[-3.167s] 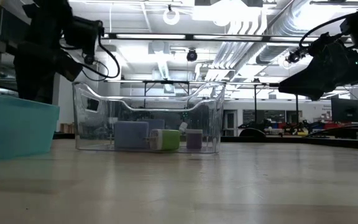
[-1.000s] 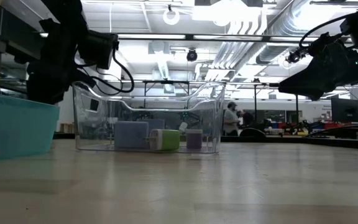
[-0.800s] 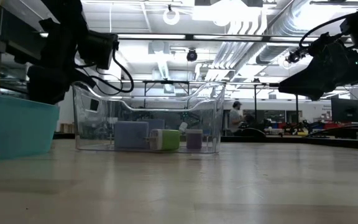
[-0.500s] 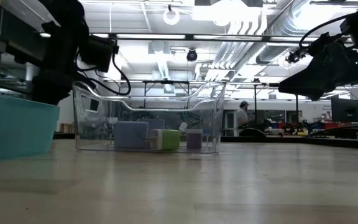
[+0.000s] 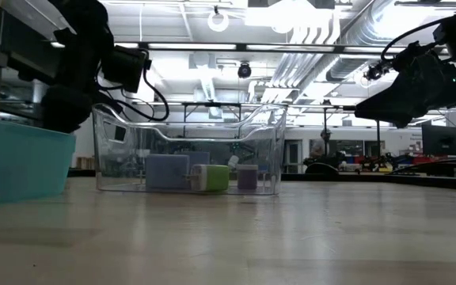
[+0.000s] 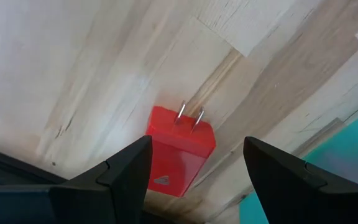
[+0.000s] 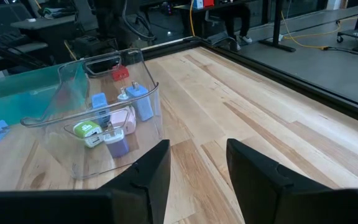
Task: Pick & Place Office items
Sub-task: Put the red charger adapter into the transparent bin
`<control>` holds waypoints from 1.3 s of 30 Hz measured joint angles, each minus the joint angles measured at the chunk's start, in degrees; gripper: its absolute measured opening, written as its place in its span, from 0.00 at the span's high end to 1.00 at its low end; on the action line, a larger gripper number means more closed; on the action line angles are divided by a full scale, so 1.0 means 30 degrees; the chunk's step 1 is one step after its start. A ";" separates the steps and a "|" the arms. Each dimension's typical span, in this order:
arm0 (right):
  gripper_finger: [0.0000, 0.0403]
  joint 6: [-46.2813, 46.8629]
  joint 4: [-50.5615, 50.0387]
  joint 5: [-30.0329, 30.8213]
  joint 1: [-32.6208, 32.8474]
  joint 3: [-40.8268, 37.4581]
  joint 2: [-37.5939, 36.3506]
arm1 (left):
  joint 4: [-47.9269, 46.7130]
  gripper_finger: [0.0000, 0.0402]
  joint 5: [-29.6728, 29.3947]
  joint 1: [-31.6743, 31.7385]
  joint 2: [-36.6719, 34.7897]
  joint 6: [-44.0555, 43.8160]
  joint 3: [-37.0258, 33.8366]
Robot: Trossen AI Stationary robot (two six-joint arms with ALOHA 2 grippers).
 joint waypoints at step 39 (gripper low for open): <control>0.64 0.0000 0.0000 0.0002 0.0004 0.0004 -0.0007 | -0.2542 0.39 0.2281 0.0328 0.0000 0.1429 -0.0117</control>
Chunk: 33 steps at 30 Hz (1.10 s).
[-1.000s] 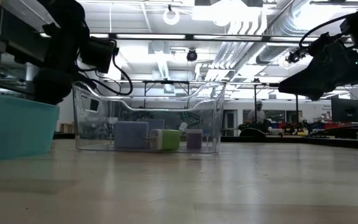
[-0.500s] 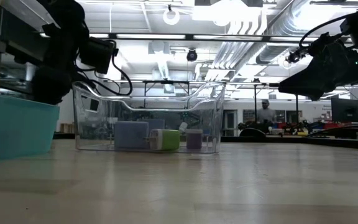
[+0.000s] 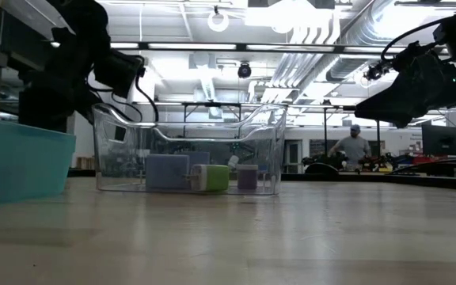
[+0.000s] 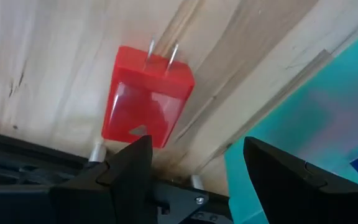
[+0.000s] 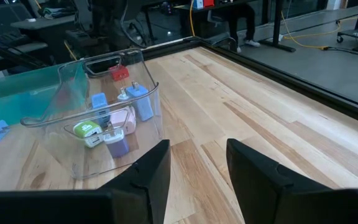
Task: Pick & Place Office items
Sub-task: Put the red charger adapter into the transparent bin
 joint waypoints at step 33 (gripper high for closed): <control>0.64 0.0000 0.0000 0.0001 0.0000 -0.0004 0.0007 | -0.2710 0.39 -0.1061 0.2688 -0.0160 0.8705 0.3584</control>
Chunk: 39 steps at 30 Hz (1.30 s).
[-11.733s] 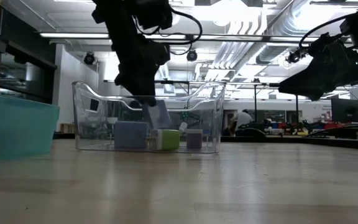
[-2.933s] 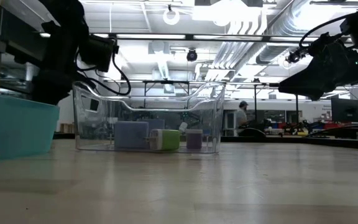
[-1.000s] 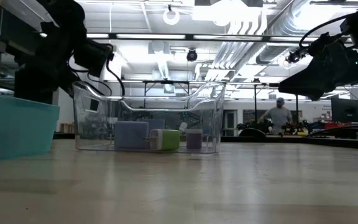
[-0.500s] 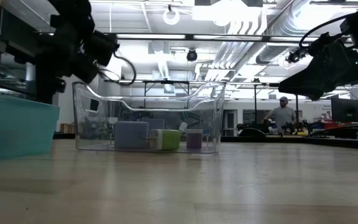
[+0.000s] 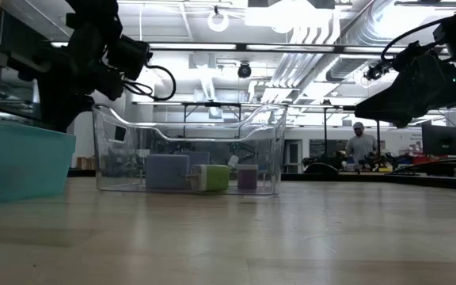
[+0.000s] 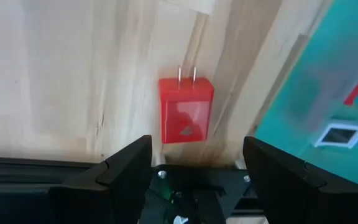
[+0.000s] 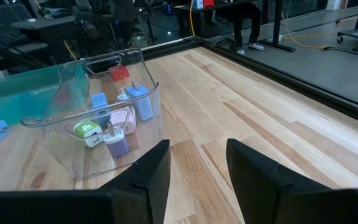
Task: Pick & Place Office items
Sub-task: Put the red charger adapter into the transparent bin
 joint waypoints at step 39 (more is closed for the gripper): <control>0.64 0.0000 0.0000 -0.0002 0.0000 0.0000 0.0007 | 0.3827 0.39 -0.2787 -0.2057 -0.2563 -0.3635 -0.3423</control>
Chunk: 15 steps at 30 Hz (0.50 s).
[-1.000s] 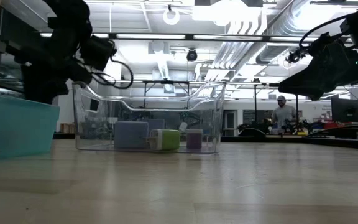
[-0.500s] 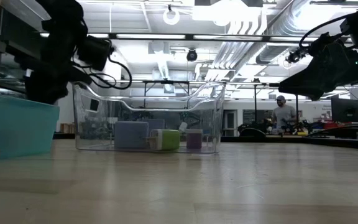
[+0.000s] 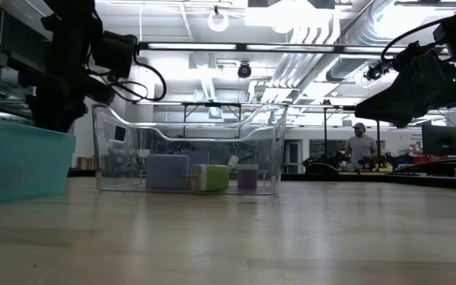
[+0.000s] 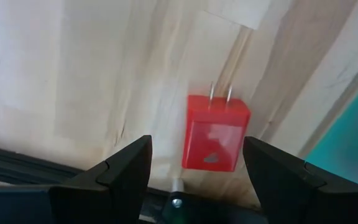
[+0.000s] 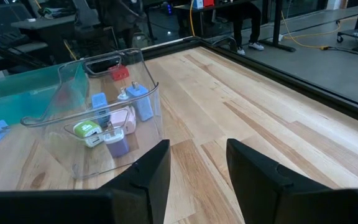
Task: Pick & Place Office items
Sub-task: Put the red charger adapter into the transparent bin
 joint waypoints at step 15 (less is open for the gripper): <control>0.64 0.0000 0.0000 -0.0004 0.0000 0.0003 0.0000 | -0.0001 0.39 0.0021 -0.0288 0.2989 0.0014 0.0003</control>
